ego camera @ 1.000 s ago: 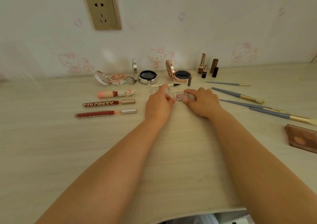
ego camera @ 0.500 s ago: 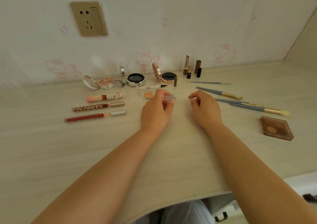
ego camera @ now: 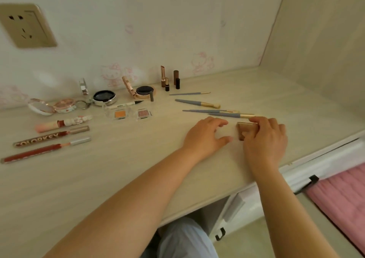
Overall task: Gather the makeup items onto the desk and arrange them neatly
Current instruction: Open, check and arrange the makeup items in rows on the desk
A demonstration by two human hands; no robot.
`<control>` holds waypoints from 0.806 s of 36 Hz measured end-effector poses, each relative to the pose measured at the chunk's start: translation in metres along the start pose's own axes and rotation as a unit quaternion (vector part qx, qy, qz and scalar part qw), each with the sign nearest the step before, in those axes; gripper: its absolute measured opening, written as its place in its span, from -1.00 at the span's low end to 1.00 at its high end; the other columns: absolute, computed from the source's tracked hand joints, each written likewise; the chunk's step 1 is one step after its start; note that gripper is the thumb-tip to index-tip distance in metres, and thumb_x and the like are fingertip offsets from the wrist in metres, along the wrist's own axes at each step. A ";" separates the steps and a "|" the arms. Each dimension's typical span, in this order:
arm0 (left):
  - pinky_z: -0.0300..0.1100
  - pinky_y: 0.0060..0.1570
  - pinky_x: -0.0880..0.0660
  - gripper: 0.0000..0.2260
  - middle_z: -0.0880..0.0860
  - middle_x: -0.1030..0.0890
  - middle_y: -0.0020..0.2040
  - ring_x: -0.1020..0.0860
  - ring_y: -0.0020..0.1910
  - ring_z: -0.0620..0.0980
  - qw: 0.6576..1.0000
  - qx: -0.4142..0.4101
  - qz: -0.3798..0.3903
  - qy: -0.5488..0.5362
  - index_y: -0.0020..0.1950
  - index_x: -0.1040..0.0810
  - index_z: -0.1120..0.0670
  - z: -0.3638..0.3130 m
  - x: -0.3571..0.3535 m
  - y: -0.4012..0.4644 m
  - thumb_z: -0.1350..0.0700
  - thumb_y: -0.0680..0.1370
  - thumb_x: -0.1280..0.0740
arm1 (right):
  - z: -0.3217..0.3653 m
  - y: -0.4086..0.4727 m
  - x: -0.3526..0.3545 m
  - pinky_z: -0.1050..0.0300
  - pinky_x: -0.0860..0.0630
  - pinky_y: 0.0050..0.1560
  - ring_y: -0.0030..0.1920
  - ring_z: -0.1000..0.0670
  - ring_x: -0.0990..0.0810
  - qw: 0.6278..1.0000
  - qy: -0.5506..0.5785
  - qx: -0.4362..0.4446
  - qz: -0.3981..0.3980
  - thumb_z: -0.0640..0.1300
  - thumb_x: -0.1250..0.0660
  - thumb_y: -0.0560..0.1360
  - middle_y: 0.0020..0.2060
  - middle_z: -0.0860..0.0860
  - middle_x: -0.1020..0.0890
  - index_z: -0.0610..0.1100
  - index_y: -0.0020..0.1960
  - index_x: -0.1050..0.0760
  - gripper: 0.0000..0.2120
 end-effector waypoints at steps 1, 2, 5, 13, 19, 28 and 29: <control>-0.11 0.17 -0.41 -0.52 -0.04 -0.46 0.28 -0.45 0.16 -0.06 1.000 -0.002 0.006 0.005 0.36 -0.39 -0.05 -0.004 -0.006 0.003 -0.14 0.47 -0.35 | -0.007 0.001 0.001 -0.06 -0.31 0.02 0.10 -0.24 -0.40 0.999 -0.031 -0.029 0.024 -0.16 -0.09 0.56 0.09 -0.18 -0.54 -0.18 0.19 -0.52 -0.69; -0.07 0.20 -0.39 -0.46 -0.03 -0.43 0.33 -0.43 0.22 -0.03 1.000 0.001 0.008 0.015 0.39 -0.35 -0.05 -0.008 -0.011 0.006 -0.17 0.46 -0.35 | -0.012 0.001 0.002 -0.05 -0.30 0.05 0.14 -0.23 -0.39 0.995 -0.061 -0.056 0.054 -0.12 -0.08 0.58 0.14 -0.18 -0.50 -0.17 0.24 -0.48 -0.68; -0.03 0.24 -0.34 -0.37 -0.02 -0.36 0.41 -0.36 0.31 0.03 0.997 0.007 0.012 0.074 0.45 -0.26 -0.06 -0.017 -0.023 0.013 -0.24 0.44 -0.32 | -0.018 -0.001 0.001 -0.04 -0.32 0.08 0.16 -0.20 -0.37 0.981 -0.118 -0.090 0.127 -0.04 -0.03 0.60 0.17 -0.17 -0.45 -0.16 0.27 -0.45 -0.64; -0.01 0.26 -0.31 -0.37 0.00 -0.35 0.42 -0.33 0.36 0.06 0.996 0.020 0.044 0.079 0.47 -0.24 -0.05 -0.026 -0.027 0.022 -0.14 0.45 -0.36 | -0.019 0.002 0.004 0.00 -0.29 0.16 0.21 -0.16 -0.37 0.976 -0.078 -0.096 0.181 0.00 -0.06 0.59 0.22 -0.12 -0.45 -0.08 0.31 -0.43 -0.63; -0.11 0.27 -0.34 -0.36 0.06 -0.35 0.37 -0.37 0.32 0.04 0.999 0.020 0.002 0.044 0.45 -0.29 0.04 -0.016 -0.008 0.008 -0.01 0.42 -0.43 | -0.009 0.003 0.005 0.09 -0.33 0.16 0.18 -0.09 -0.43 0.966 0.122 -0.091 0.209 -0.06 -0.18 0.57 0.18 -0.08 -0.48 -0.03 0.26 -0.50 -0.71; -0.08 0.11 -0.51 -0.41 -0.01 -0.52 0.16 -0.55 0.09 -0.04 0.988 0.099 -0.117 -0.031 0.26 -0.45 -0.04 0.038 0.059 -0.042 -0.04 0.28 -0.55 | 0.071 -0.022 -0.009 0.26 -0.41 -0.04 0.00 0.09 -0.52 0.865 0.393 -0.050 0.309 -0.14 -0.21 0.57 0.03 0.08 -0.58 0.05 0.19 -0.54 -0.74; -0.11 0.10 -0.51 -0.41 -0.04 -0.54 0.15 -0.55 0.08 -0.07 0.986 0.106 -0.128 -0.034 0.25 -0.45 -0.03 0.043 0.067 -0.050 -0.05 0.28 -0.55 | 0.080 -0.025 -0.012 0.29 -0.43 -0.09 -0.03 0.11 -0.52 0.850 0.415 -0.054 0.321 -0.15 -0.21 0.57 0.00 0.09 -0.59 0.06 0.16 -0.55 -0.75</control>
Point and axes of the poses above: each hand's wrist, its own y-axis towards the middle knuckle, its own x-axis out of the back of the hand, z = x × y, the point moved 1 cm from there along y, towards the middle knuckle
